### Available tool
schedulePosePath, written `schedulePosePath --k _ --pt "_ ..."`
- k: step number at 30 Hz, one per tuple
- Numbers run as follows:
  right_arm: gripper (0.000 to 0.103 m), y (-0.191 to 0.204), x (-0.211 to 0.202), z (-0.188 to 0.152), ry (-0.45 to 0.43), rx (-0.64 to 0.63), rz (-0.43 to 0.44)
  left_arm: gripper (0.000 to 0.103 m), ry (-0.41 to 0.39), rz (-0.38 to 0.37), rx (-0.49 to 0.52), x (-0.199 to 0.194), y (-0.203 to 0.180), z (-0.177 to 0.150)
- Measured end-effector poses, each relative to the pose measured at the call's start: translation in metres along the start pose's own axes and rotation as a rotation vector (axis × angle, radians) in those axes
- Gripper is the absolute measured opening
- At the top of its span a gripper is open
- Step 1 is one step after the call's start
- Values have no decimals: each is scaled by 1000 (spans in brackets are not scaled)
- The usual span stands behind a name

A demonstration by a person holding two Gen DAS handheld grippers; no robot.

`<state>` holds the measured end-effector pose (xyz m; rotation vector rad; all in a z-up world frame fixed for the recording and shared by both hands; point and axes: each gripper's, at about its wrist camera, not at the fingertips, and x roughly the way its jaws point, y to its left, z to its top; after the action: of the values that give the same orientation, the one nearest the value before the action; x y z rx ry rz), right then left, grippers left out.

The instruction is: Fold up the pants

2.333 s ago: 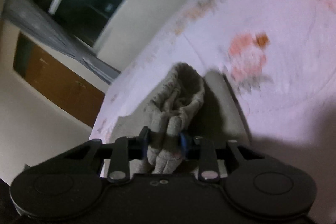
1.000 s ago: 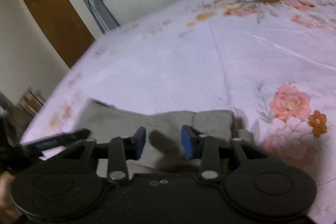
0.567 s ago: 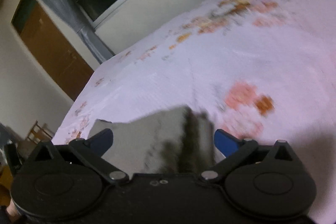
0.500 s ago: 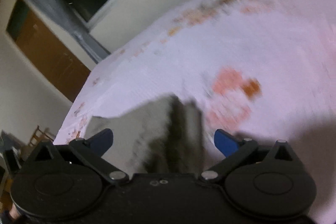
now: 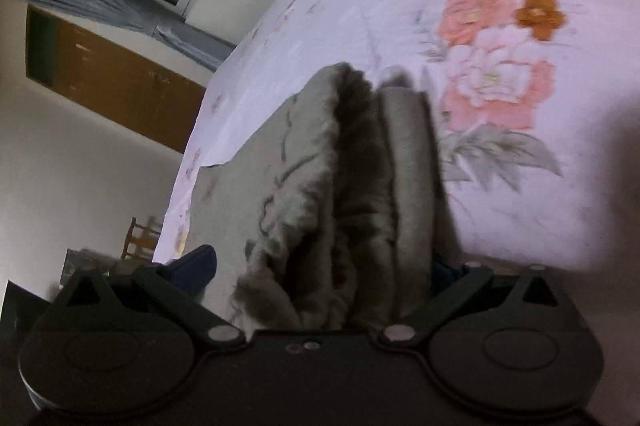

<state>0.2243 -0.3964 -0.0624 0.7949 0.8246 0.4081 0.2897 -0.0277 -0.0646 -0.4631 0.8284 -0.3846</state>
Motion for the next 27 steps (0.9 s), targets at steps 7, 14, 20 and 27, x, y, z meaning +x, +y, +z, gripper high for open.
schedulePosePath --k 7,14,20,27 --pt "38 67 12 50 -55 -249 73 20 -159 -84 -11 -31 0 45" --pt "53 19 106 94 48 -112 -57 78 -101 160 18 38 43 74" --pt "60 0 94 92 40 -121 8 91 -153 161 45 23 52 66" --pt "97 58 -39 28 -195 -488 -237 103 -321 385 232 -84 16 12"
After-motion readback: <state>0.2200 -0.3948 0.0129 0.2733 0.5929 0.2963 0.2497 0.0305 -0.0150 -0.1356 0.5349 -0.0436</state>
